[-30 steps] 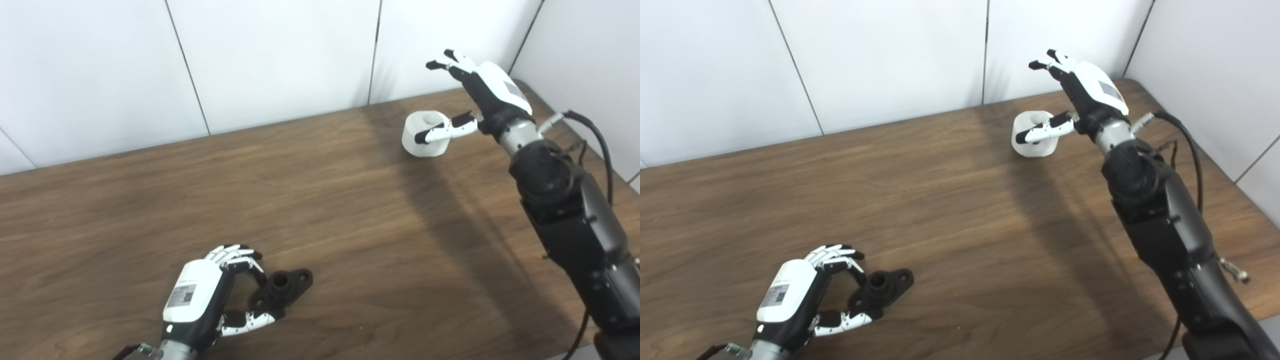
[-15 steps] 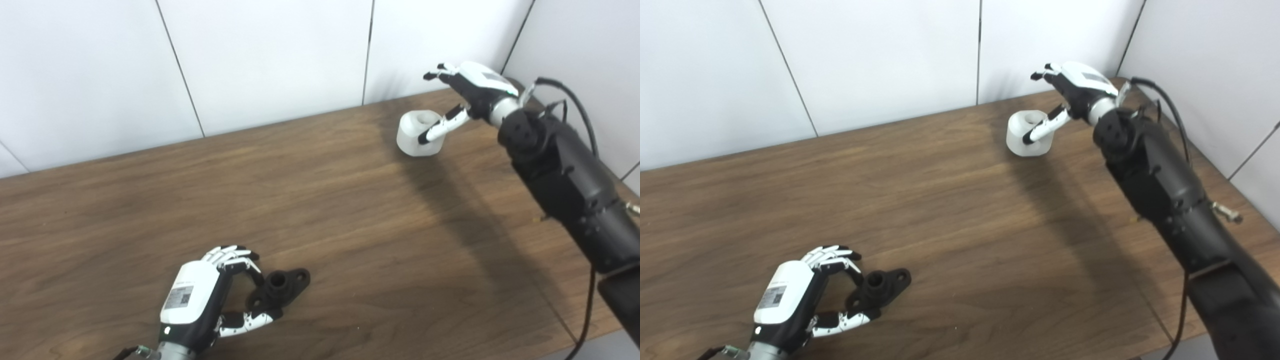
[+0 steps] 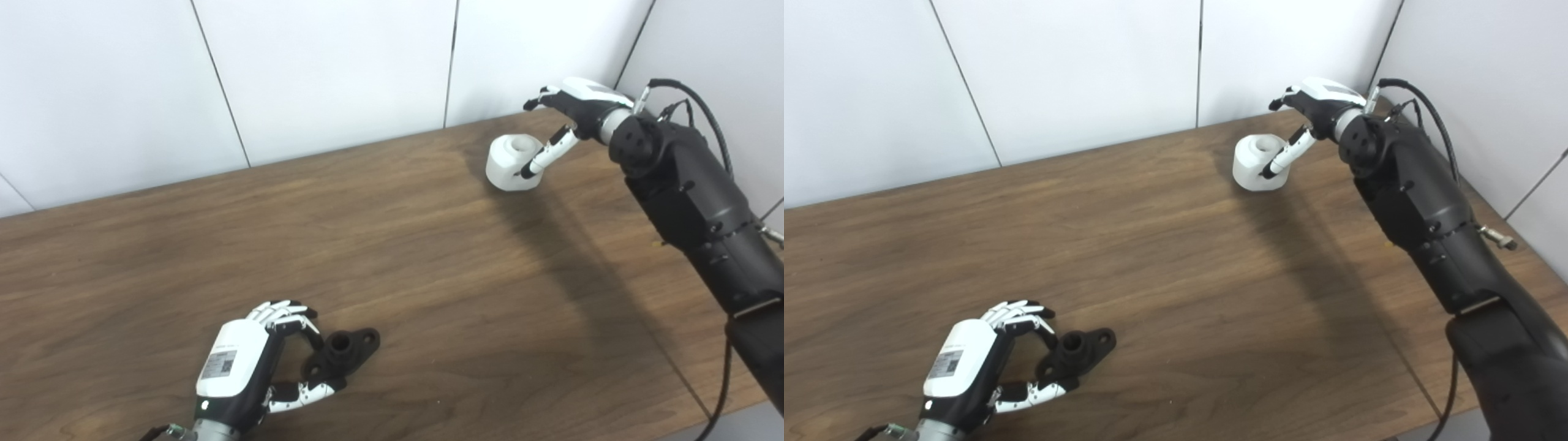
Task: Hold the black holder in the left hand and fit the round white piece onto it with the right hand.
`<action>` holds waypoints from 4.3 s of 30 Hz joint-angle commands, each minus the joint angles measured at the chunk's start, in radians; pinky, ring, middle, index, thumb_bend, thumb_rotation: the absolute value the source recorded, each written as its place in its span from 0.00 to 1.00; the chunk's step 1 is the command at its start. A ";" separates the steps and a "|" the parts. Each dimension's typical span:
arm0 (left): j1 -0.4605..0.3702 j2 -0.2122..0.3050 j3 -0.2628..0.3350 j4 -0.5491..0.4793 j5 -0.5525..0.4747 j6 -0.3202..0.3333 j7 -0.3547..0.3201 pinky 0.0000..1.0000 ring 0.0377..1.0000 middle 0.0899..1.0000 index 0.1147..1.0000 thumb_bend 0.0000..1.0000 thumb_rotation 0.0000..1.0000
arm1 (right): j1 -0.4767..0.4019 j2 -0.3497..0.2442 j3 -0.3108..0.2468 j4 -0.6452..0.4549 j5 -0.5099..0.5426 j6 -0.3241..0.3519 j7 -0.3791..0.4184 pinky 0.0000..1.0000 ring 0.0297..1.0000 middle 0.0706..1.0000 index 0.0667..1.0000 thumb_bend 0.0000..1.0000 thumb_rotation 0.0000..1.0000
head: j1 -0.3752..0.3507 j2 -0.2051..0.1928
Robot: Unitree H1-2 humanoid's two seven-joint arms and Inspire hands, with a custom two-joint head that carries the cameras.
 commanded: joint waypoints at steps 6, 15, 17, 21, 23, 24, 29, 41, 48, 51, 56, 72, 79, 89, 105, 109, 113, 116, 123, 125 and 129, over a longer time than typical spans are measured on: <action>0.013 0.007 -0.016 0.040 0.026 0.016 -0.029 0.85 0.81 0.72 0.42 0.52 0.05 | -0.082 -0.056 0.034 0.008 -0.042 0.002 0.037 1.00 1.00 0.99 0.83 0.99 0.34 | 0.001 -0.005; 0.013 0.006 -0.016 0.044 0.017 0.015 -0.027 0.85 0.81 0.72 0.42 0.52 0.05 | -0.088 -0.052 0.052 0.023 -0.053 0.001 0.050 1.00 1.00 0.97 0.82 0.95 0.34 | 0.008 -0.023; 0.013 0.005 -0.018 0.047 0.018 0.013 -0.024 0.85 0.81 0.72 0.42 0.52 0.05 | -0.088 -0.051 0.057 0.033 -0.046 -0.008 0.037 1.00 1.00 0.97 0.82 0.96 0.35 | 0.011 -0.028; 0.015 0.005 -0.022 0.047 0.024 0.012 -0.019 0.85 0.81 0.72 0.42 0.52 0.05 | -0.083 -0.047 0.054 0.050 -0.038 -0.040 -0.015 1.00 1.00 0.96 0.79 0.94 0.32 | 0.011 -0.029; 0.016 0.004 -0.024 0.047 0.021 0.014 -0.021 0.85 0.81 0.73 0.42 0.52 0.05 | -0.084 -0.048 0.057 0.056 -0.037 -0.044 -0.023 1.00 1.00 0.96 0.78 0.94 0.32 | 0.010 -0.030; 0.015 0.004 -0.024 0.048 0.020 0.015 -0.022 0.85 0.81 0.73 0.42 0.52 0.05 | -0.086 -0.049 0.059 0.058 -0.037 -0.047 -0.026 1.00 1.00 0.96 0.78 0.94 0.32 | 0.010 -0.031; 0.012 0.004 -0.026 0.058 0.024 0.006 -0.008 0.84 0.81 0.72 0.42 0.52 0.05 | -0.087 -0.052 0.062 0.062 -0.033 -0.055 -0.032 1.00 1.00 0.96 0.77 0.91 0.34 | 0.011 -0.034; 0.010 0.001 -0.025 0.057 0.028 0.019 -0.014 0.85 0.81 0.72 0.42 0.52 0.05 | -0.086 -0.060 0.081 0.068 -0.039 -0.067 -0.031 1.00 1.00 0.94 0.76 0.89 0.36 | 0.016 -0.047; 0.010 -0.002 -0.026 0.053 0.038 0.021 -0.011 0.84 0.80 0.72 0.42 0.52 0.05 | -0.088 -0.060 0.075 0.076 -0.023 -0.070 -0.032 1.00 1.00 0.91 0.75 0.91 0.34 | 0.020 -0.042; 0.011 -0.003 -0.023 0.050 0.040 0.027 -0.014 0.84 0.80 0.72 0.42 0.52 0.05 | -0.087 -0.060 0.076 0.081 -0.019 -0.070 -0.034 1.00 1.00 0.90 0.75 0.92 0.33 | 0.022 -0.043; 0.011 -0.005 -0.022 0.046 0.042 0.030 -0.019 0.85 0.81 0.72 0.42 0.52 0.05 | -0.084 -0.060 0.079 0.082 -0.018 -0.070 -0.043 1.00 0.99 0.88 0.73 0.91 0.31 | 0.021 -0.042; 0.015 -0.006 -0.022 0.041 0.045 0.033 -0.024 0.85 0.81 0.72 0.42 0.52 0.05 | -0.074 -0.058 0.087 0.089 -0.021 -0.094 -0.072 1.00 1.00 0.93 0.65 0.86 0.26 | 0.033 -0.046; 0.019 -0.010 -0.020 0.042 0.041 0.030 -0.020 0.85 0.81 0.72 0.42 0.52 0.05 | -0.073 -0.056 0.086 0.096 -0.020 -0.102 -0.087 1.00 1.00 0.91 0.64 0.84 0.23 | 0.033 -0.046; 0.017 -0.010 -0.024 0.044 0.047 0.033 -0.026 0.86 0.81 0.73 0.42 0.52 0.05 | -0.072 -0.051 0.087 0.102 -0.018 -0.100 -0.096 1.00 1.00 0.91 0.65 0.85 0.24 | 0.037 -0.051; 0.015 -0.010 -0.026 0.045 0.045 0.036 -0.028 0.87 0.82 0.73 0.42 0.52 0.05 | -0.075 -0.041 0.087 0.101 -0.014 -0.094 -0.096 1.00 1.00 0.91 0.65 0.85 0.23 | 0.041 -0.047; 0.016 -0.012 -0.024 0.046 0.044 0.035 -0.024 0.87 0.82 0.73 0.42 0.52 0.05 | -0.078 -0.038 0.091 0.102 -0.018 -0.090 -0.093 1.00 1.00 0.91 0.65 0.84 0.23 | 0.043 -0.046; 0.016 -0.011 -0.025 0.043 0.049 0.039 -0.028 0.87 0.82 0.73 0.42 0.52 0.05 | -0.082 -0.033 0.094 0.101 -0.019 -0.088 -0.091 1.00 1.00 0.91 0.66 0.84 0.23 | 0.044 -0.045; 0.016 -0.011 -0.027 0.043 0.050 0.041 -0.031 0.87 0.82 0.74 0.42 0.52 0.05 | -0.086 -0.027 0.096 0.106 -0.020 -0.090 -0.095 1.00 1.00 0.91 0.66 0.85 0.24 | 0.045 -0.045; 0.016 -0.012 -0.027 0.041 0.050 0.044 -0.034 0.87 0.82 0.74 0.42 0.52 0.05 | -0.091 -0.022 0.096 0.111 -0.020 -0.093 -0.096 1.00 1.00 0.91 0.66 0.85 0.24 | 0.046 -0.044; 0.016 -0.013 -0.027 0.044 0.048 0.041 -0.029 0.87 0.82 0.74 0.42 0.52 0.05 | -0.090 -0.022 0.096 0.112 -0.021 -0.094 -0.098 1.00 0.99 0.90 0.66 0.85 0.24 | 0.046 -0.043; 0.015 -0.012 -0.027 0.046 0.051 0.040 -0.027 0.87 0.82 0.74 0.42 0.52 0.05 | -0.086 -0.027 0.095 0.109 -0.019 -0.100 -0.103 1.00 0.99 0.90 0.64 0.83 0.22 | 0.046 -0.041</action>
